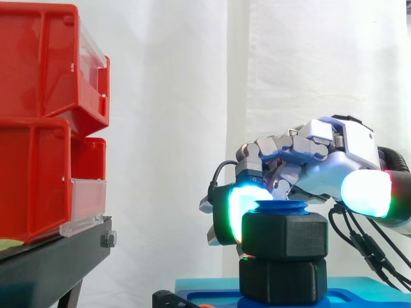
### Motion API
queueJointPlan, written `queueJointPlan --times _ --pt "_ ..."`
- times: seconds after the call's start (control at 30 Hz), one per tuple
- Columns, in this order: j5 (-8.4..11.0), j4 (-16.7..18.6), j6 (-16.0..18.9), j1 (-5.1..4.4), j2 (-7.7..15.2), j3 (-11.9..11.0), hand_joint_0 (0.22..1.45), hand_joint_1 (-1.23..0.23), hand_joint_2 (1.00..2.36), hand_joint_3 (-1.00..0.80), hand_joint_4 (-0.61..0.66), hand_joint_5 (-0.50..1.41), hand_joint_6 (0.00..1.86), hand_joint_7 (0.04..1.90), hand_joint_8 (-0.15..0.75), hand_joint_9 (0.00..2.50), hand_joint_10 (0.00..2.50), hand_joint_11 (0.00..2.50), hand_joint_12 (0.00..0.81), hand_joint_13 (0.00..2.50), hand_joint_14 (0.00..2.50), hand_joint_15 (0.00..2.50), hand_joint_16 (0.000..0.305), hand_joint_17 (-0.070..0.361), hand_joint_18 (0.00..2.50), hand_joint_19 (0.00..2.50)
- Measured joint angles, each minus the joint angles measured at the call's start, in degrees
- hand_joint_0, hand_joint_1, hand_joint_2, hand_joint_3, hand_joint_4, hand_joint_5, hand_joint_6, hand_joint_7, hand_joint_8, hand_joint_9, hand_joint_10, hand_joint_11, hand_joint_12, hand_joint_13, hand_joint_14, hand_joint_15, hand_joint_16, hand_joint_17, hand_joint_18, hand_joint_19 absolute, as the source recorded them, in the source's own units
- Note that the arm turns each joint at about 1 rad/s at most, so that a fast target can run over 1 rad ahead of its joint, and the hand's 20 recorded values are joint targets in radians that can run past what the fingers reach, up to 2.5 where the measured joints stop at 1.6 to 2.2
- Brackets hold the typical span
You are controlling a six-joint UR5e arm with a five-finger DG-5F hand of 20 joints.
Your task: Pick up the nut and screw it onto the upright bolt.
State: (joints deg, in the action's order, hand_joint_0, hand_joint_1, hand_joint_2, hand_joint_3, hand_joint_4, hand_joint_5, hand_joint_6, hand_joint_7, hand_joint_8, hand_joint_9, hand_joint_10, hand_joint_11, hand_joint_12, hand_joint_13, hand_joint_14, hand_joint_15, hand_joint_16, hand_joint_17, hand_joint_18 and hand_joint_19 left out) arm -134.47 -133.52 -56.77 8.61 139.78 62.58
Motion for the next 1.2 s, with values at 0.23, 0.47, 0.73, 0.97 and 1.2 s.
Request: queueJointPlan --times 0.23,0.47,0.73,0.97,1.2 --pt "-0.22 0.1 0.1 0.22 0.0 0.0 0.49 -0.38 1.00 -0.50 0.21 0.06 0.50 1.45 0.311 1.22 0.00 0.00 0.363 0.86 0.00 0.00 0.060 0.135 0.67 0.00" --pt "-0.26 0.4 0.1 0.26 0.0 0.0 0.49 -0.38 1.00 -0.50 0.27 0.01 0.51 1.22 0.315 1.21 0.00 0.00 0.367 0.87 0.00 0.00 0.058 0.131 0.69 0.00" --pt "-0.77 1.7 0.3 0.34 0.0 -0.2 0.48 -0.40 1.00 -0.50 0.26 -0.10 0.50 0.70 0.315 1.05 0.00 0.00 0.378 0.81 0.00 0.00 0.061 0.138 0.65 0.00" --pt "-1.37 2.5 0.7 0.37 0.0 -0.4 0.48 -0.40 1.00 -0.50 0.25 -0.12 0.50 0.63 0.309 1.01 0.00 0.00 0.381 0.80 0.00 0.00 0.062 0.139 0.62 0.00" --pt "-1.28 2.5 0.7 0.24 0.0 -0.4 0.48 -0.41 1.00 -0.50 0.25 -0.12 0.50 0.63 0.311 0.99 0.00 0.00 0.380 0.78 0.00 0.00 0.063 0.141 0.60 0.00"
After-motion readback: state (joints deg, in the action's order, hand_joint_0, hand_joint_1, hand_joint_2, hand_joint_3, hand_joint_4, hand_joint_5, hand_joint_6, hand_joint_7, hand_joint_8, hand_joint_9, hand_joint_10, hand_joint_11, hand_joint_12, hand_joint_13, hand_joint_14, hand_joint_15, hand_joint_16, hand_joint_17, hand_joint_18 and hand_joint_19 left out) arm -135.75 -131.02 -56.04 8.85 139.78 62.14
